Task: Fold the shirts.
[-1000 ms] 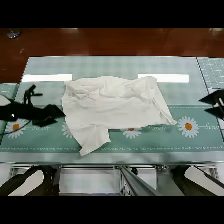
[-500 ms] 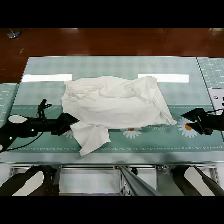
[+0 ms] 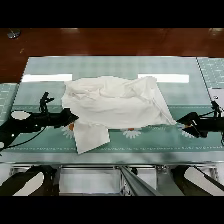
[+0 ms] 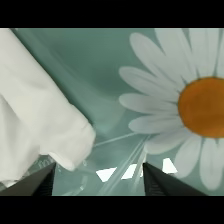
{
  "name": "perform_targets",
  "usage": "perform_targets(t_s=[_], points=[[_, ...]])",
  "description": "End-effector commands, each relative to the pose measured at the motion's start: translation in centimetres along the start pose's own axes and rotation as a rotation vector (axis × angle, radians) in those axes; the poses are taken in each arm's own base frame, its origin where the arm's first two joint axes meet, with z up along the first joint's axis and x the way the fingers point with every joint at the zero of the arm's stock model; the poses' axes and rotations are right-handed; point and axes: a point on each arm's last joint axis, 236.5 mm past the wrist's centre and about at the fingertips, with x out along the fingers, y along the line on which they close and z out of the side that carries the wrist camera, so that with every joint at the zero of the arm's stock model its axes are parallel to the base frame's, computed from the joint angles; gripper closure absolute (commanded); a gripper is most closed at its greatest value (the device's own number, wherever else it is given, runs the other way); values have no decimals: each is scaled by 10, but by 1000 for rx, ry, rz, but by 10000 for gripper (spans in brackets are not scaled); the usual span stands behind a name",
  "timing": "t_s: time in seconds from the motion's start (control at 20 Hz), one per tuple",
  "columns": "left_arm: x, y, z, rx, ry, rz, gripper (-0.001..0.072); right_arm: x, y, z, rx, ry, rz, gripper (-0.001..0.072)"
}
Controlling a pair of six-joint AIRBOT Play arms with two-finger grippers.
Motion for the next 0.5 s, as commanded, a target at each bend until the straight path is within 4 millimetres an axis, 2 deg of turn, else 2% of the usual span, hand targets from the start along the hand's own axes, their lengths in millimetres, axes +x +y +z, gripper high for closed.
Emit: perform_targets(t_s=[0.0, 0.3, 0.45], points=[[-1, -5, 3, 8, -4, -10, 684, 4, 17, 10, -10, 65, 93, 97], [-1, -5, 3, 8, -4, -9, 683, 4, 21, 18, -9, 48, 114, 97], [-1, -5, 3, 8, -4, -9, 684, 14, 24, 10, -26, 94, 106, 97]])
